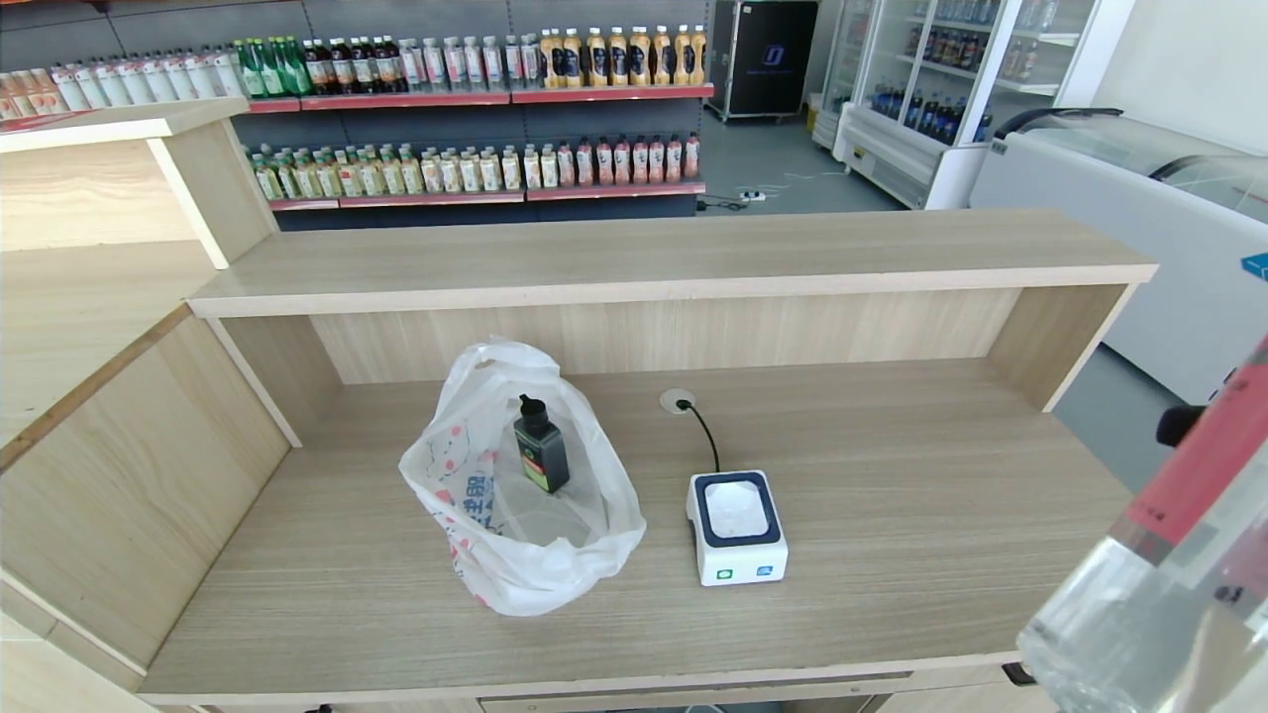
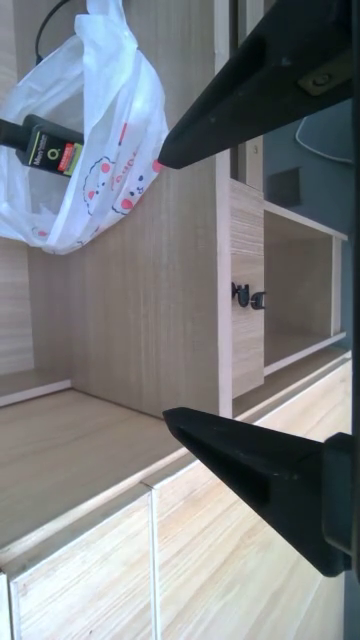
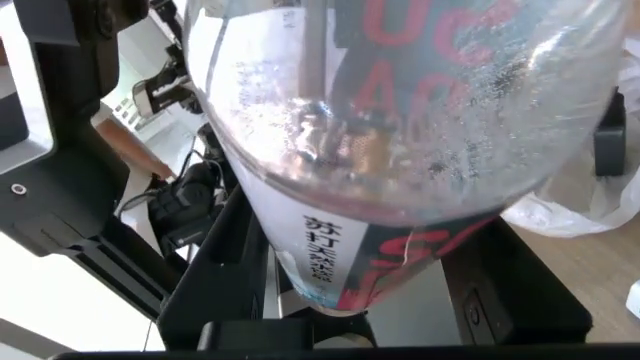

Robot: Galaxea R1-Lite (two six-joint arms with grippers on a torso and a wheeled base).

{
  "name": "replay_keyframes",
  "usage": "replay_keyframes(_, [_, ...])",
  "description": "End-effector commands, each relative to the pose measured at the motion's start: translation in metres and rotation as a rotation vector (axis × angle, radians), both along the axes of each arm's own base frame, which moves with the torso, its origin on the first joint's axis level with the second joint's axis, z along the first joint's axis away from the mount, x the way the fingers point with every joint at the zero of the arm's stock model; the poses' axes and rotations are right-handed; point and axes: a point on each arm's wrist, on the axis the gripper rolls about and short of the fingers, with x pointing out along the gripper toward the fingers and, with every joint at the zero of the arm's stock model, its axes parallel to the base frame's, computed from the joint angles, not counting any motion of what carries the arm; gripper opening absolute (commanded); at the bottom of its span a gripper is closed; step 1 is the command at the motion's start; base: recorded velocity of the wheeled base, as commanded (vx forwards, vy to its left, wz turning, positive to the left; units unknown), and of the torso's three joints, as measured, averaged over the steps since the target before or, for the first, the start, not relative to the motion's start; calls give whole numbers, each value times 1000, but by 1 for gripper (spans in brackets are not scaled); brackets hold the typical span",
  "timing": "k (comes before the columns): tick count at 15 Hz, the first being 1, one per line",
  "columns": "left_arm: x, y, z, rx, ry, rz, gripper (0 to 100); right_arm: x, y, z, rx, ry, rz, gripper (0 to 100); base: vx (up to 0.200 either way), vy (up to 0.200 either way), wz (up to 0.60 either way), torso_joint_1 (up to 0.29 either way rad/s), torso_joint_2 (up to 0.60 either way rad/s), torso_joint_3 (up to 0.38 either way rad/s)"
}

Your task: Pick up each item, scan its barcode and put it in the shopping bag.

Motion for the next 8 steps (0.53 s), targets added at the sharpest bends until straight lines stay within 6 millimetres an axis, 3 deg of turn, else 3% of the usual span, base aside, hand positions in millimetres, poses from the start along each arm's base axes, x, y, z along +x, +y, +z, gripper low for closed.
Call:
replay_keyframes(1, [0,0,0,0,0,1,100,-13,-5,4,11,-26,4,0,0,0,0,0,0,0])
replay_keyframes(8, [0,0,0,0,0,1,100,-13,-5,8,10,-25,7,0,0,0,0,0,0,0])
